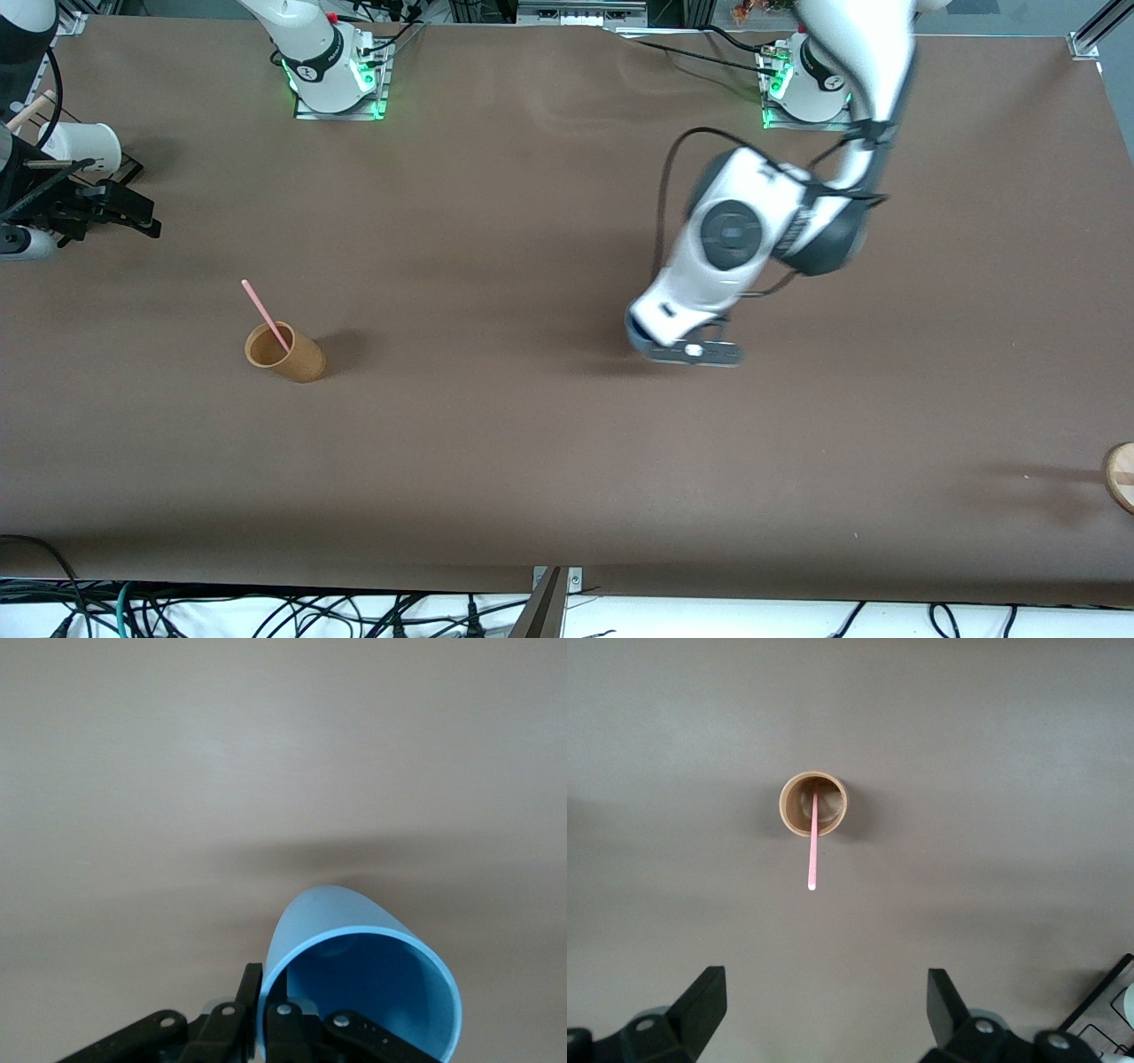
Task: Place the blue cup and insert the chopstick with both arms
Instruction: 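Carry the blue cup toward the table's middle with the left gripper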
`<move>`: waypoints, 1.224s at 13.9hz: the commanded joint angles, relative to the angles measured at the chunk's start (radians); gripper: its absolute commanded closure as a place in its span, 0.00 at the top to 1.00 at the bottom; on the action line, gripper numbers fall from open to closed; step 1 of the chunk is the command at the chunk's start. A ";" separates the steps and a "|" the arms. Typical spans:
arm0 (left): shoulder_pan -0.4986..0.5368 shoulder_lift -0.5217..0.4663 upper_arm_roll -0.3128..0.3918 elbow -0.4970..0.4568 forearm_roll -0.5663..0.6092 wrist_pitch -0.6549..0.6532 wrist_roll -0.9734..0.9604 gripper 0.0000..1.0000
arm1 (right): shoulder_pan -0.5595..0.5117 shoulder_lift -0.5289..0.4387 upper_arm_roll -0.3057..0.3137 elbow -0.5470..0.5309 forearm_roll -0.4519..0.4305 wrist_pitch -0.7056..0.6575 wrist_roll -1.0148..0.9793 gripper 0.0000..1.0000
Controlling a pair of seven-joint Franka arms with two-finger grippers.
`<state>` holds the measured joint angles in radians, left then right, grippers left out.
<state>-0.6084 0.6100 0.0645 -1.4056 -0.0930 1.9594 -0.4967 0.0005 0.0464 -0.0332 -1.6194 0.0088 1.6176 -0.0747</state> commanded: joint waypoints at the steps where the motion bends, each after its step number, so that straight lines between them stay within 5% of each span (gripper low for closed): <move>1: -0.072 0.163 0.024 0.221 -0.059 -0.047 -0.147 0.00 | -0.005 0.000 0.009 0.018 0.003 -0.018 0.009 1.00; 7: -0.160 0.313 0.021 0.382 -0.062 -0.030 -0.387 0.00 | -0.005 0.000 0.009 0.018 0.007 -0.018 0.010 1.00; 14: -0.192 0.378 0.023 0.381 -0.106 0.073 -0.497 0.01 | -0.010 -0.002 0.004 0.015 0.007 -0.027 0.010 1.00; 17: -0.189 0.367 0.021 0.381 -0.108 0.072 -0.494 0.62 | -0.011 0.000 0.003 0.015 0.007 -0.030 0.012 1.00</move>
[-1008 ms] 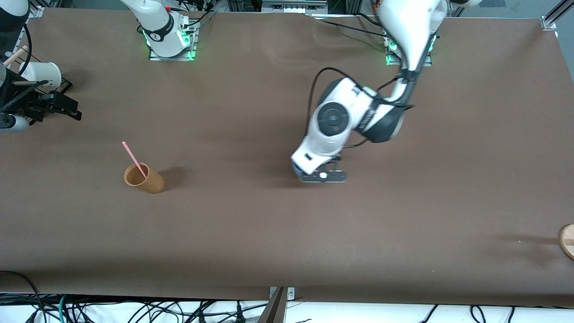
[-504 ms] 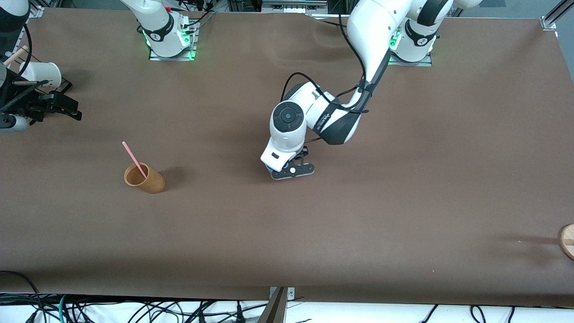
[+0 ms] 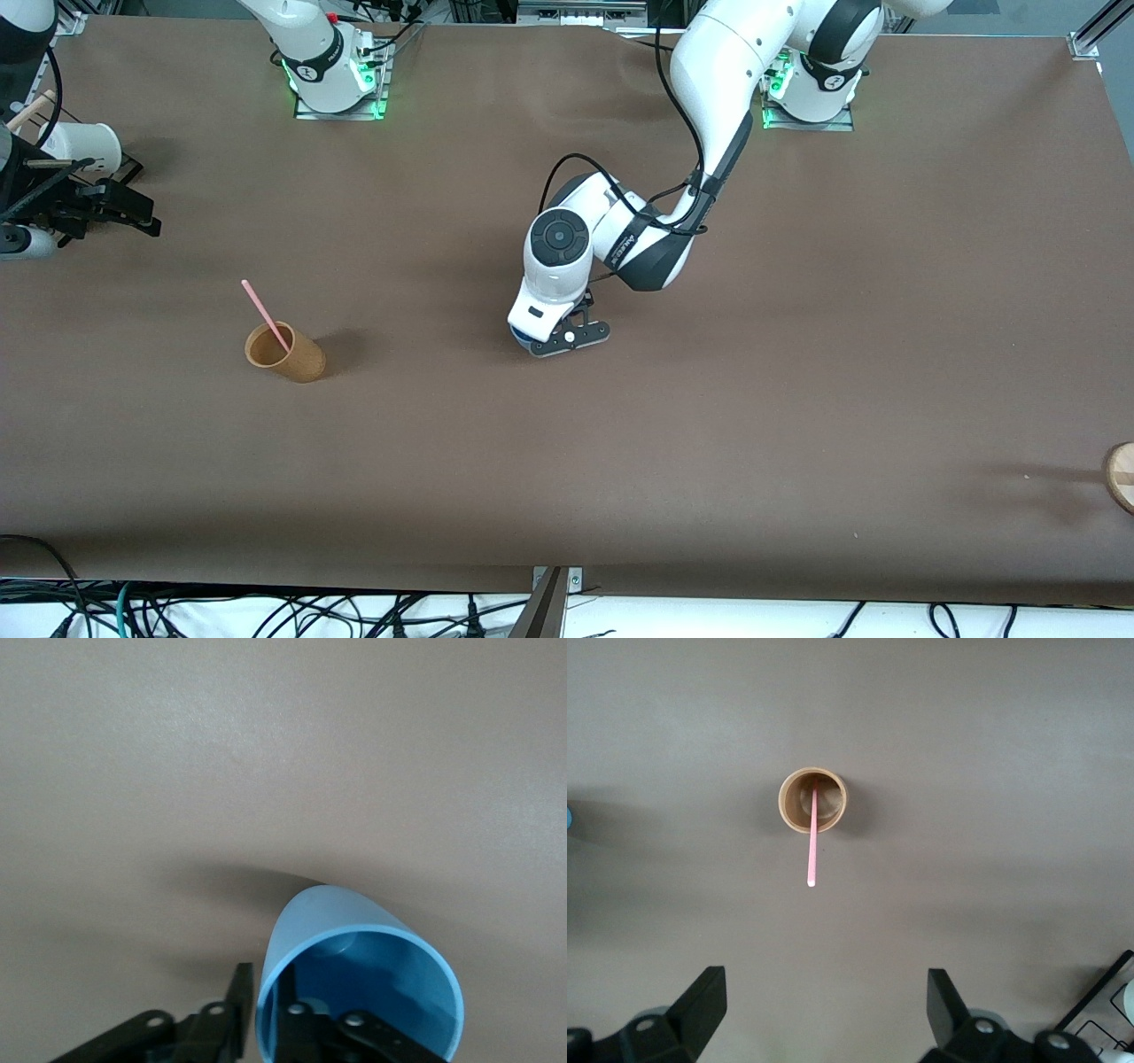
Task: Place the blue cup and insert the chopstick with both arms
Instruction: 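Carry the blue cup toward the table's middle with the left gripper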
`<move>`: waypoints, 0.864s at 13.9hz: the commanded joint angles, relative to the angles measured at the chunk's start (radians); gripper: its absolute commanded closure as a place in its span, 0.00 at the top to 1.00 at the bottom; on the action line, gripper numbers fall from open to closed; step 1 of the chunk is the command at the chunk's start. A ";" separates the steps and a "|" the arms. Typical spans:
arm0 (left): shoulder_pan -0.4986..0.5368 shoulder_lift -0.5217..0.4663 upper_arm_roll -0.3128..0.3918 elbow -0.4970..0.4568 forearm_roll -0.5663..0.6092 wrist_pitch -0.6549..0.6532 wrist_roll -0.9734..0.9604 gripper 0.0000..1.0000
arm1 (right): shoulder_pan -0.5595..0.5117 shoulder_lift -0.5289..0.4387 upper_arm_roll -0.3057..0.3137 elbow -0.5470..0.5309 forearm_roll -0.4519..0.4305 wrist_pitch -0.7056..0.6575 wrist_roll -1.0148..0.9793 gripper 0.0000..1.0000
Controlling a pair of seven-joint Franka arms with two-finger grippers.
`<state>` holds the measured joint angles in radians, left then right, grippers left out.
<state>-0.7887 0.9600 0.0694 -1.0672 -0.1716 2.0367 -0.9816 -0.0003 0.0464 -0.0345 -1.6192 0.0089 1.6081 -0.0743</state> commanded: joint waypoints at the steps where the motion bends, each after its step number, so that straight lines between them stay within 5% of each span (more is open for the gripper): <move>1: -0.007 0.011 0.016 0.042 -0.038 -0.010 -0.009 0.84 | -0.010 0.001 0.004 0.015 0.006 -0.020 0.011 1.00; 2: -0.003 0.002 0.015 0.042 -0.048 -0.018 -0.005 1.00 | -0.010 0.001 0.004 0.015 0.006 -0.020 0.011 1.00; 12: 0.121 -0.162 0.023 0.042 -0.086 -0.167 0.165 1.00 | -0.010 0.000 0.004 0.015 0.006 -0.022 0.011 1.00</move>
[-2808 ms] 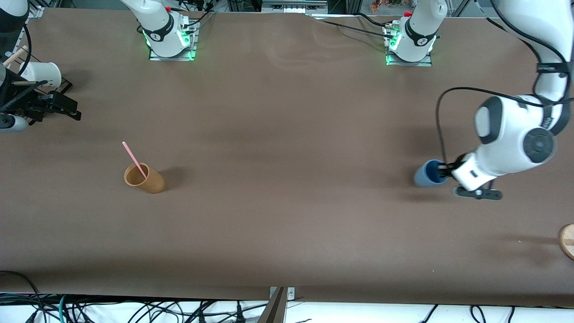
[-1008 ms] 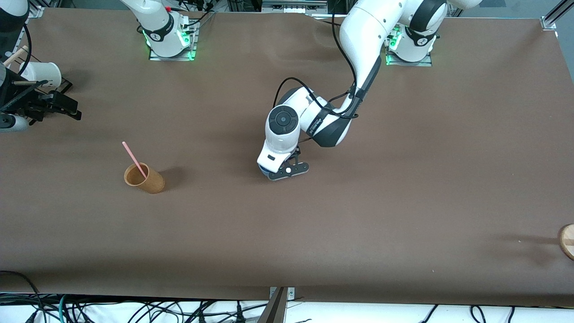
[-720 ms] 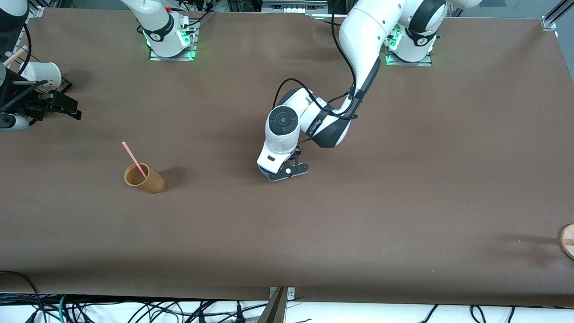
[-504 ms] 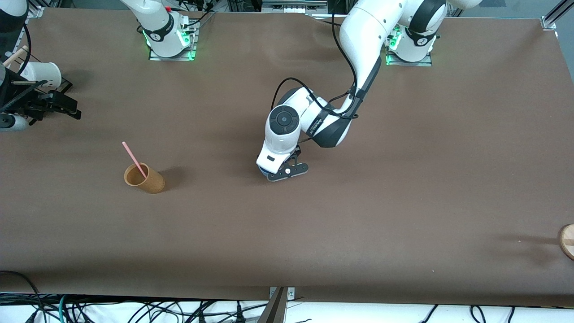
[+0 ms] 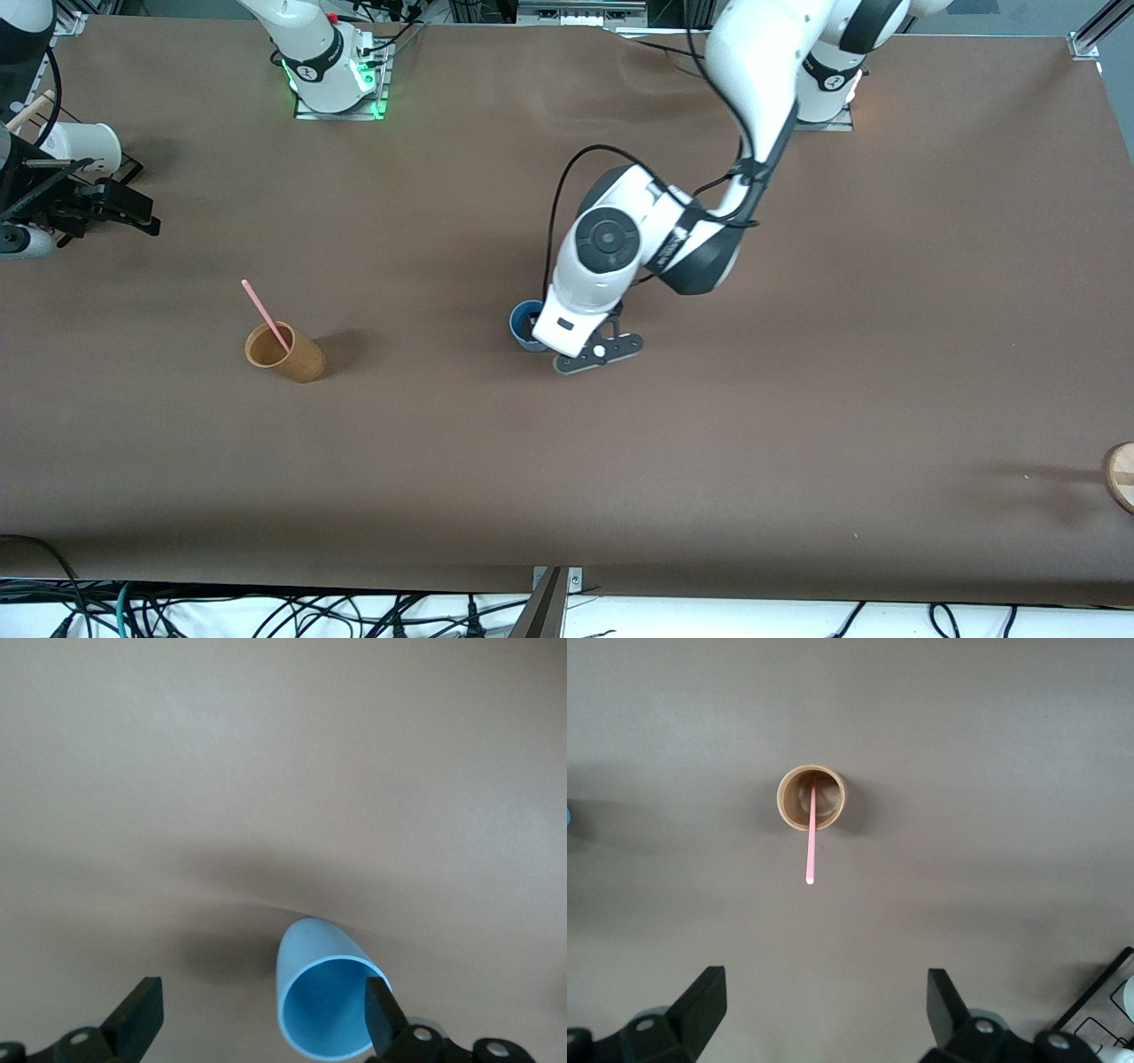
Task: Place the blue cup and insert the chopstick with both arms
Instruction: 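Release the blue cup and withdraw the left gripper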
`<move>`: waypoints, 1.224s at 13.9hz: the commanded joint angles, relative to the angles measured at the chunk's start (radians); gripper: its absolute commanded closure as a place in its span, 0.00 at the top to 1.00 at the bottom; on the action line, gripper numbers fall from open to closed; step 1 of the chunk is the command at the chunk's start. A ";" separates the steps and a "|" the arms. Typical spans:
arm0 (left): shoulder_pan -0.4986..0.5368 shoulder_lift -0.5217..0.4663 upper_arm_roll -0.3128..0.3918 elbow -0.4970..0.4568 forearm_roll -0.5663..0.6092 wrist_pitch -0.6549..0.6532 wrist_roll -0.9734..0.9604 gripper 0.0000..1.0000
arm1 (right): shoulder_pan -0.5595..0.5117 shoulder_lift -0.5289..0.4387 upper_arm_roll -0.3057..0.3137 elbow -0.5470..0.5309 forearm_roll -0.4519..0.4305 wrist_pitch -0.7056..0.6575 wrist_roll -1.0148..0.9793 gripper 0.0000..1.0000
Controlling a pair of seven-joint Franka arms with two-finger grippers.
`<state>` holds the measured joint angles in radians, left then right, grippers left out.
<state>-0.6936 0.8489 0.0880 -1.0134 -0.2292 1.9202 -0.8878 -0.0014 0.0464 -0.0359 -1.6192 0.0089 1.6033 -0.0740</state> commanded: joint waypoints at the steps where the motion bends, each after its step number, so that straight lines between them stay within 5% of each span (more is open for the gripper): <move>1: 0.043 -0.071 0.006 -0.014 -0.028 -0.072 0.108 1.00 | -0.009 0.000 0.005 0.015 0.006 -0.017 0.011 1.00; 10: 0.245 -0.273 0.006 -0.033 -0.018 -0.300 0.403 1.00 | -0.009 0.001 0.005 0.015 0.006 -0.017 0.011 1.00; 17: 0.411 -0.341 0.007 -0.065 -0.015 -0.409 0.662 1.00 | -0.009 0.000 0.005 0.015 0.006 -0.017 0.011 1.00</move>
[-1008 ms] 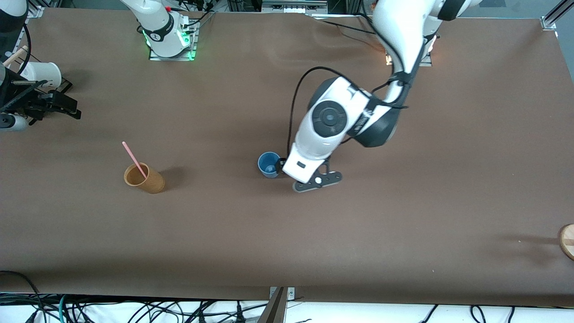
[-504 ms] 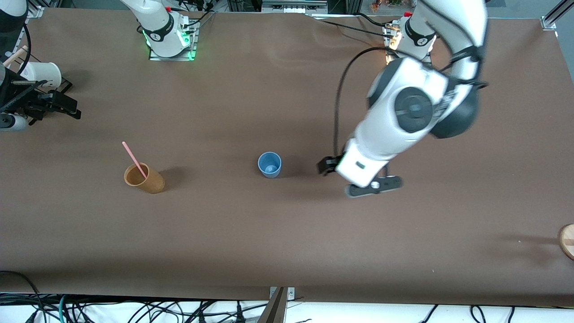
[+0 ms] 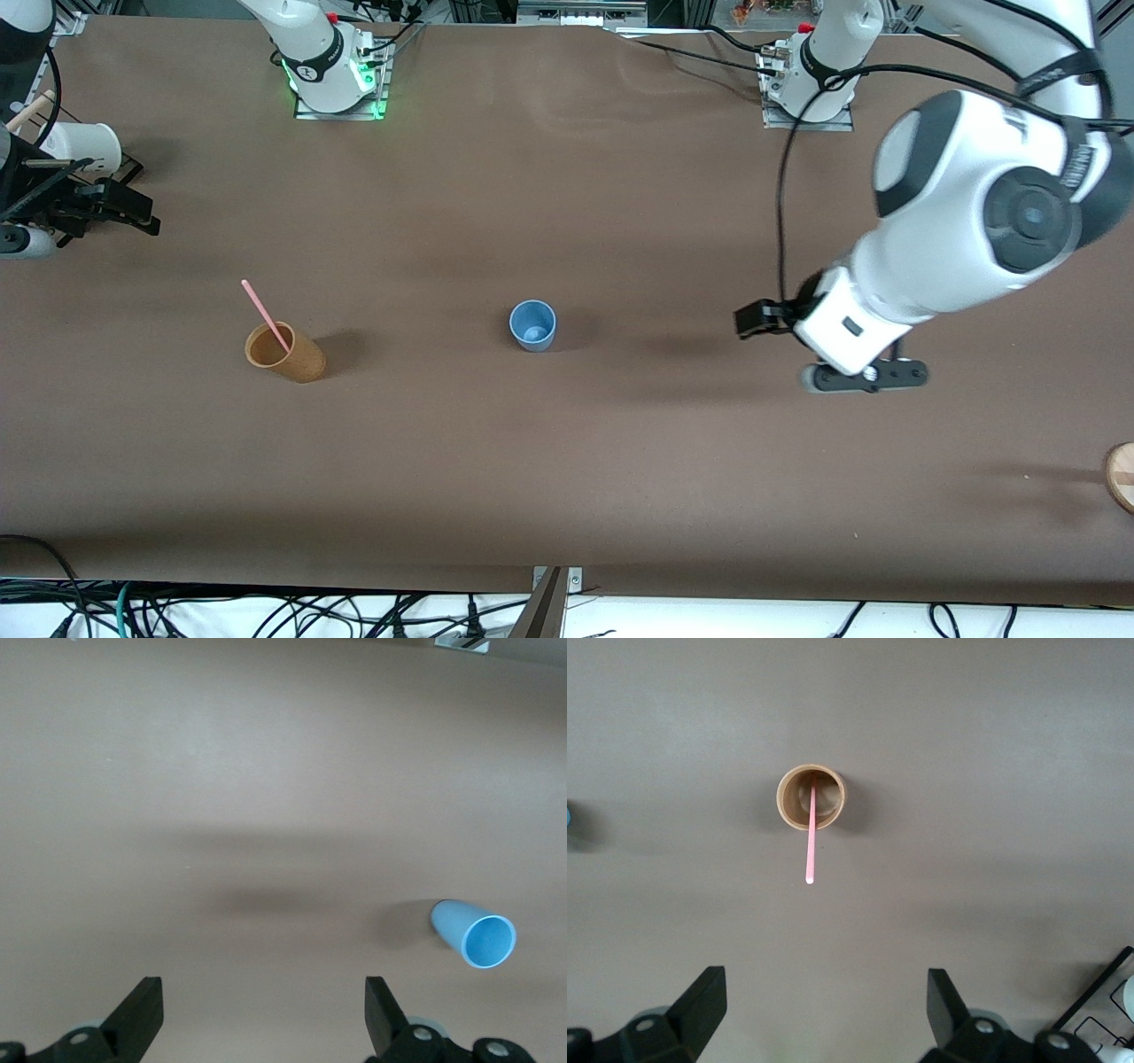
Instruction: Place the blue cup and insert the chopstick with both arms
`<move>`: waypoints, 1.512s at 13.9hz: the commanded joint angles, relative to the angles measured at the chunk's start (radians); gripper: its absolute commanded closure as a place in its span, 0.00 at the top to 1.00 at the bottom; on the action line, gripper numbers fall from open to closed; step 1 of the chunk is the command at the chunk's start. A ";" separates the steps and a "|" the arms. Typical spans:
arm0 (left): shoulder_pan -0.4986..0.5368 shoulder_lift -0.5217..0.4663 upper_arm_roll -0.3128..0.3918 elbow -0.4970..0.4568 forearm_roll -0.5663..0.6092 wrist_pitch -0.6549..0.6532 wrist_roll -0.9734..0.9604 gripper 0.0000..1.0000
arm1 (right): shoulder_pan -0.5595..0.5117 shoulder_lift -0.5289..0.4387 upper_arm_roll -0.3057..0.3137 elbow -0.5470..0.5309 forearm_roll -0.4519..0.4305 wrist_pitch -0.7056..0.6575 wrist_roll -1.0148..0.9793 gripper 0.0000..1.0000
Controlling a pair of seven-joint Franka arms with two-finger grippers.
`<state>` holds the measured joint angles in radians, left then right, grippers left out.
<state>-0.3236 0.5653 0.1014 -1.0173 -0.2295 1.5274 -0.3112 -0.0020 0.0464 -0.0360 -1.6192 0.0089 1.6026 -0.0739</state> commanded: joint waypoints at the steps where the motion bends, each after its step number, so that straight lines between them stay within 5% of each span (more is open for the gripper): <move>1: 0.064 -0.079 -0.006 -0.084 -0.014 -0.019 0.118 1.00 | -0.009 0.001 0.005 0.015 0.006 -0.016 0.011 1.00; 13: 0.261 -0.214 -0.012 -0.159 0.104 -0.161 0.374 1.00 | -0.004 0.045 0.008 -0.007 -0.006 -0.021 0.002 1.00; 21: 0.301 -0.343 -0.016 -0.309 0.161 -0.156 0.388 1.00 | 0.025 0.283 0.018 -0.005 0.008 0.126 0.013 1.00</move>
<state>-0.0290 0.3074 0.1008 -1.2248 -0.0965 1.3613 0.0483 0.0104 0.2923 -0.0233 -1.6370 0.0098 1.7209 -0.0740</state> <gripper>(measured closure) 0.000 0.000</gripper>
